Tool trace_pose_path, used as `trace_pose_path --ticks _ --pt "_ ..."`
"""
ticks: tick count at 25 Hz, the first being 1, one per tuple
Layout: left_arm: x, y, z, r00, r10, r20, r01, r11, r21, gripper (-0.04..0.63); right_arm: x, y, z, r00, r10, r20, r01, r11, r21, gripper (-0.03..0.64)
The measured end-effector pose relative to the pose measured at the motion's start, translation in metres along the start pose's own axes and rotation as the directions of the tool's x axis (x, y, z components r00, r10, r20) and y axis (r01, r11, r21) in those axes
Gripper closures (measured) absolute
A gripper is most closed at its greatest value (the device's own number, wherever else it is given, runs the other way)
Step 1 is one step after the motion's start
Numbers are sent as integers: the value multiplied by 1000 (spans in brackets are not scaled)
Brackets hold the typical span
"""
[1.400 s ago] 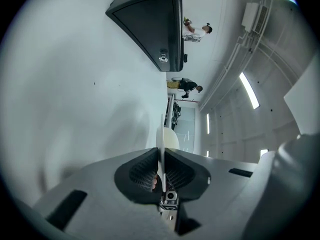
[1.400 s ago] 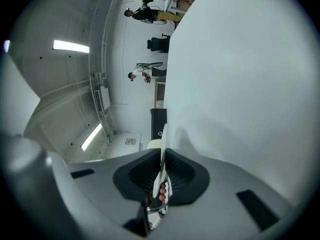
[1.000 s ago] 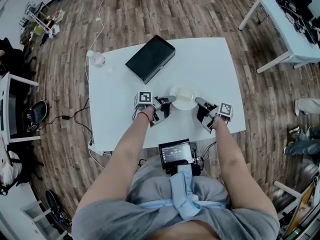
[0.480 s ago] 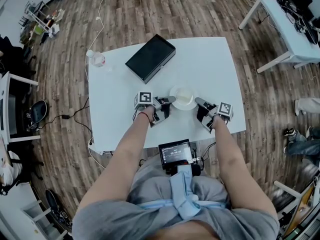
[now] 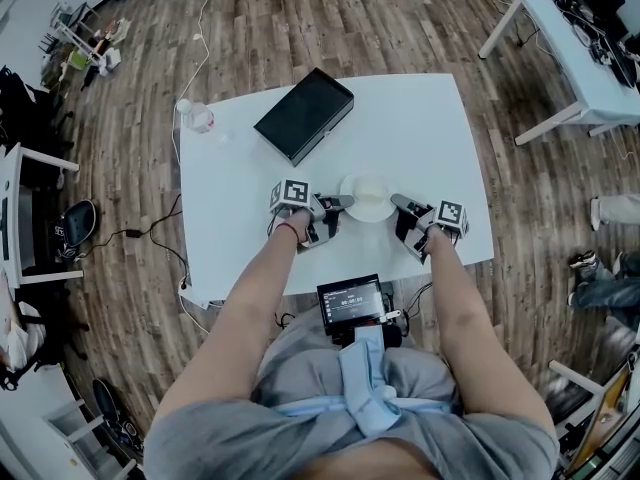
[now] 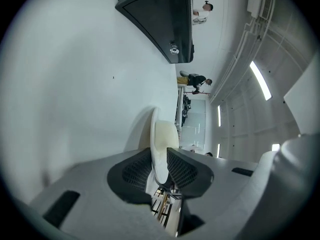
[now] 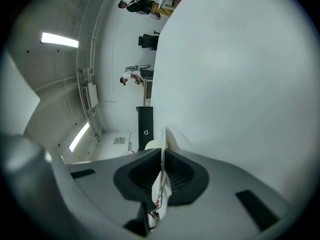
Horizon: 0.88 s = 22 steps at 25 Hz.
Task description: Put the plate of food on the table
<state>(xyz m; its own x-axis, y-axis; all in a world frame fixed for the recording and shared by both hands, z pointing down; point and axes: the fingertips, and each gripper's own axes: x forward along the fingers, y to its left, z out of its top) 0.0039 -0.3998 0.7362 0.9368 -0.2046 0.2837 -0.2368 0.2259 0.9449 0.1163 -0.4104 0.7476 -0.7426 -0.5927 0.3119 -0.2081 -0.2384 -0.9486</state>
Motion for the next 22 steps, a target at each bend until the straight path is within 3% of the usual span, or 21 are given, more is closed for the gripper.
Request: trace_pose_path --ticks 7,16,22 --pt "-15 5 -7 997 64 -32 -63 998 22 492 0 -3 1 1000 -31 3 31 1000 -7 575" --pt "-18 -2 -13 998 59 -33 -58 998 27 492 -2 -4 3 995 -94 16 95 995 -7 574" --pt "-13 -4 -17 997 63 -52 -62 998 30 492 0 -4 1 986 -167 -8 166 983 -74 574"
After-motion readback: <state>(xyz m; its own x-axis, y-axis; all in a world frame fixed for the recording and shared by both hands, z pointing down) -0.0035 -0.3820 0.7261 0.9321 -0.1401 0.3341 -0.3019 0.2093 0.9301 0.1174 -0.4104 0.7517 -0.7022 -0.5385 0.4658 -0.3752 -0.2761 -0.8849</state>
